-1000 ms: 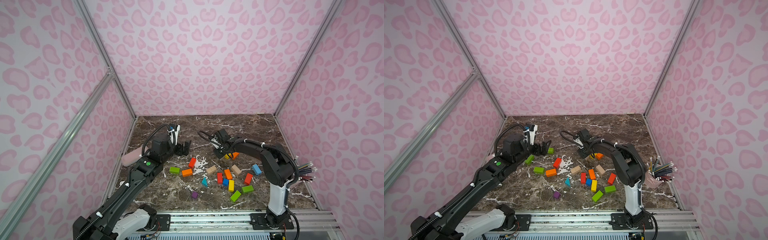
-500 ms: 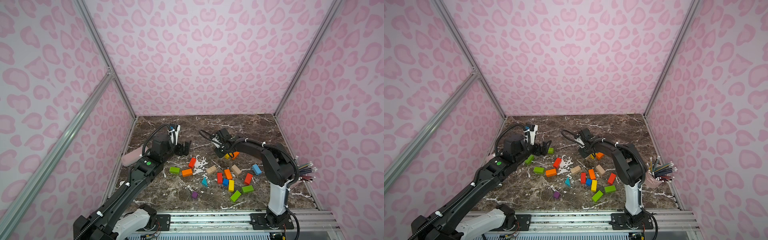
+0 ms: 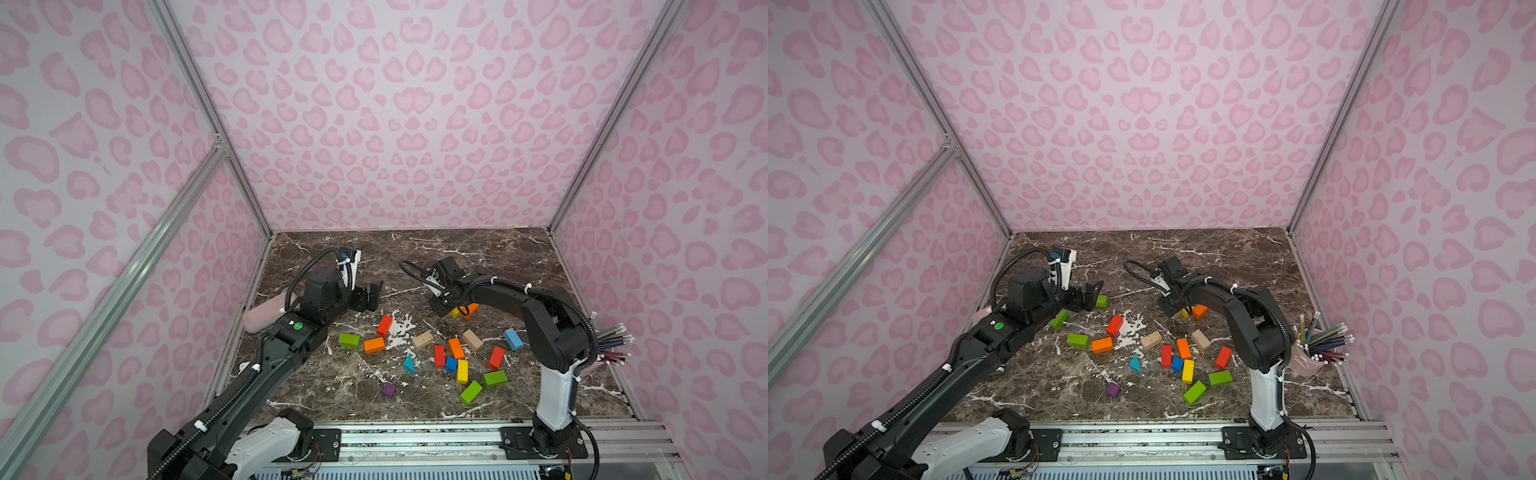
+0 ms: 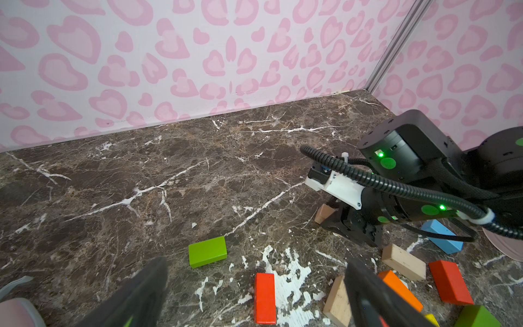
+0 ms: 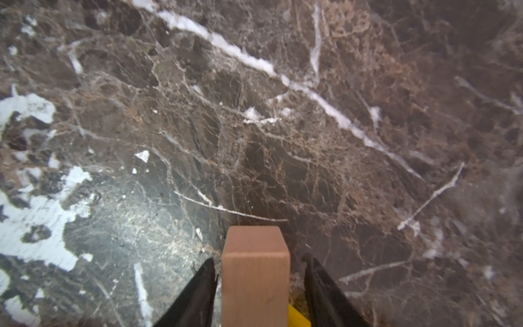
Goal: Assemble a heart with building blocks
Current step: Assemble the building block at the center of the board.
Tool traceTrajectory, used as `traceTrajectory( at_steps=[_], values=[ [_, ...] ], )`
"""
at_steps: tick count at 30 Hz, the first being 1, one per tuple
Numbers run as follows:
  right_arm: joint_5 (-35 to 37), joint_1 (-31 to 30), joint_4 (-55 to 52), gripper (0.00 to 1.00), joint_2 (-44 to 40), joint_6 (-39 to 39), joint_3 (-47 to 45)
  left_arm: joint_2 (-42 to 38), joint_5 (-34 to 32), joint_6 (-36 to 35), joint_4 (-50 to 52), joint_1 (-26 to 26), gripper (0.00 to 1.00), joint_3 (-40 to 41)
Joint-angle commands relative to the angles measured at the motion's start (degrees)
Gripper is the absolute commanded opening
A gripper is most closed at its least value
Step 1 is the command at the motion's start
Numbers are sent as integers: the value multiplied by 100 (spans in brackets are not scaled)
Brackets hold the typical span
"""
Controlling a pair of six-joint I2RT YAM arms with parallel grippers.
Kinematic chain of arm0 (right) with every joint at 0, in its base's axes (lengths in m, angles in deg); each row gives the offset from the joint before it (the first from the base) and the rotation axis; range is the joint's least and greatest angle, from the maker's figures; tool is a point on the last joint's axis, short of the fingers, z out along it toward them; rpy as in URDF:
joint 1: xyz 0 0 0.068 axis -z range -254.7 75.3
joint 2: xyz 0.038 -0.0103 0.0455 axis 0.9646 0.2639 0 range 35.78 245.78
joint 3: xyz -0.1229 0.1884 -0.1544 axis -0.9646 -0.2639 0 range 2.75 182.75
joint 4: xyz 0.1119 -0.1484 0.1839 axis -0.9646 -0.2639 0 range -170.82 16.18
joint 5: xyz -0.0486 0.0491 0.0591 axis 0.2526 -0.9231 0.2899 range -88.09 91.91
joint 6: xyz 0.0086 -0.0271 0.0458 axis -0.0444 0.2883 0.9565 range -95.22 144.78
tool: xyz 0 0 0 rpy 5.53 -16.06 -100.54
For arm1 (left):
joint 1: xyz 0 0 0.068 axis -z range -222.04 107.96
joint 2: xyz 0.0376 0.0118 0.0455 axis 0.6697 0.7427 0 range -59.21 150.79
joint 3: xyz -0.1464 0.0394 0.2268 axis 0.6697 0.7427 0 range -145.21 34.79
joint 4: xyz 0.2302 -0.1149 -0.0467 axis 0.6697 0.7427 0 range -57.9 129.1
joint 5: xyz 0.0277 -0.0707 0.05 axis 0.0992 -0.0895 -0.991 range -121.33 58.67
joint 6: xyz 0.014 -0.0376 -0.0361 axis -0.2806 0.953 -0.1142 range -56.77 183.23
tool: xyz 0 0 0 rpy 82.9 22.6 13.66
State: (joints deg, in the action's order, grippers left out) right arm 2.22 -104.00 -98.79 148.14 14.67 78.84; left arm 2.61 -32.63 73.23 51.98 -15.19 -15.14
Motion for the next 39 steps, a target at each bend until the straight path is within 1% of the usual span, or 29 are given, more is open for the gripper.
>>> traceTrajectory(
  at_steps=[1,8,13,15,18,22,26,28,32,34,35,39],
  values=[
    [-67,-31,-55,59,24,-28,142,3,61,-39,-252,4,99,-58],
    [-190,-227,-62,64,6,93,566,52,47,-24,-246,5,100,-52],
    [-342,-369,41,68,-238,278,554,359,-242,-36,-76,4,100,-141],
    [-432,-433,142,69,-445,365,424,594,-343,-55,48,4,100,-226],
    [-528,-497,286,69,-818,561,138,1045,-329,-103,211,-3,99,-409],
    [-751,-507,554,70,-1414,803,-517,1558,107,-129,375,-4,100,-572],
    [-675,-508,684,69,-2021,1083,-1125,1884,320,-96,554,11,97,-675],
    [-649,-507,745,69,-2320,1244,-1390,1999,388,-86,631,43,94,-706],
    [-710,-507,864,69,-2978,1564,-1919,2296,445,-173,886,118,79,-728],
    [-869,-508,954,68,-3285,1704,-2150,2491,501,-245,1012,119,70,-791],
    [-957,-513,1004,68,-3441,1777,-2269,2622,541,-305,1096,128,68,-839],
    [-1281,-520,1084,68,-3957,1995,-2585,3105,490,-436,1262,162,65,-983]
  ],
)
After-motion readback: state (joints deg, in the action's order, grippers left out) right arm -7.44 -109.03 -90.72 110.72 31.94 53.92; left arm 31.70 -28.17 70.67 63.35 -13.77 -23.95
